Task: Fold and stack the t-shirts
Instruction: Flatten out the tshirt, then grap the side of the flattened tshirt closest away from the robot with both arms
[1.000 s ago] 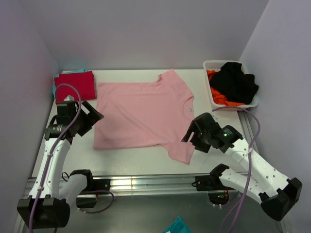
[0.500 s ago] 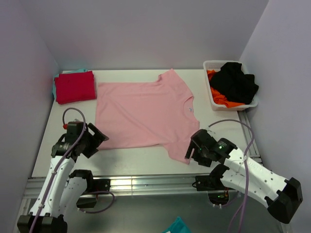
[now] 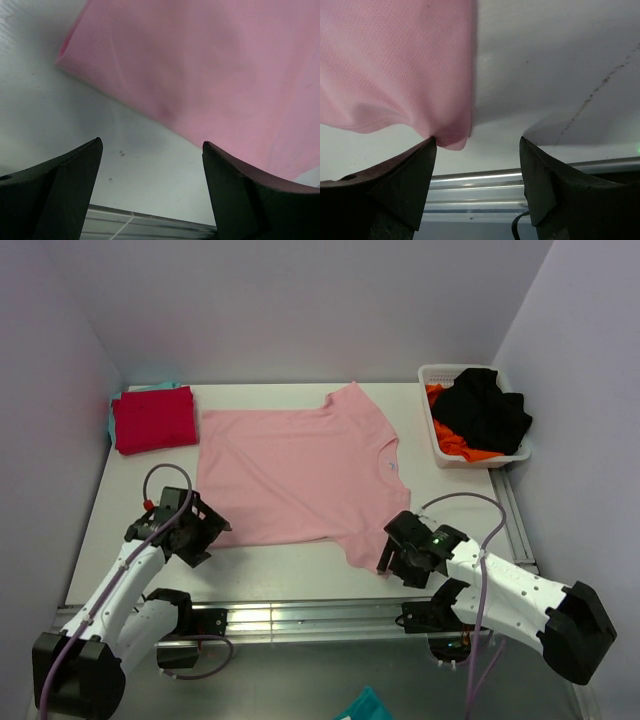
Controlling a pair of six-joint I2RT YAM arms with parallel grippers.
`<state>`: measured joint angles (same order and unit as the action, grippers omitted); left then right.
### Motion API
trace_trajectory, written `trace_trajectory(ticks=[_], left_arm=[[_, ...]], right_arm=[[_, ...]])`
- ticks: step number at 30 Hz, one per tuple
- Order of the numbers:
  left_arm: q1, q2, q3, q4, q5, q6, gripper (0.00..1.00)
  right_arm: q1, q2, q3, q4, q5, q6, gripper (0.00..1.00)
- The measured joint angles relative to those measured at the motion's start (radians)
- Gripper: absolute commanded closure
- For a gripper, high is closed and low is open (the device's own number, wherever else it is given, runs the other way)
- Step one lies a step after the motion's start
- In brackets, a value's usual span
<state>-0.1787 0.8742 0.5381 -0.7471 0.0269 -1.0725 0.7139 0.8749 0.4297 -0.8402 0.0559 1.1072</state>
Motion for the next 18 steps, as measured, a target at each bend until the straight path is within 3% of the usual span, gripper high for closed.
trace_trajectory(ticks=[5, 7, 11, 18], left_arm=[[-0.022, 0.004, -0.002, -0.016, -0.090, -0.076, 0.12], [-0.026, 0.014, 0.010, -0.053, -0.142, -0.100, 0.12], [-0.028, 0.031, 0.027, -0.097, -0.217, -0.130, 0.11], [-0.029, 0.168, 0.013, -0.047, -0.235, -0.145, 0.12]], right_arm=[[0.000, 0.059, 0.006, 0.047, 0.000, 0.000, 0.32], [0.000, 0.075, 0.010, 0.064, 0.000, 0.000, 0.40], [0.000, 0.103, 0.014, 0.095, 0.000, 0.004, 0.46], [0.000, 0.162, 0.036, 0.125, 0.002, 0.003, 0.67]])
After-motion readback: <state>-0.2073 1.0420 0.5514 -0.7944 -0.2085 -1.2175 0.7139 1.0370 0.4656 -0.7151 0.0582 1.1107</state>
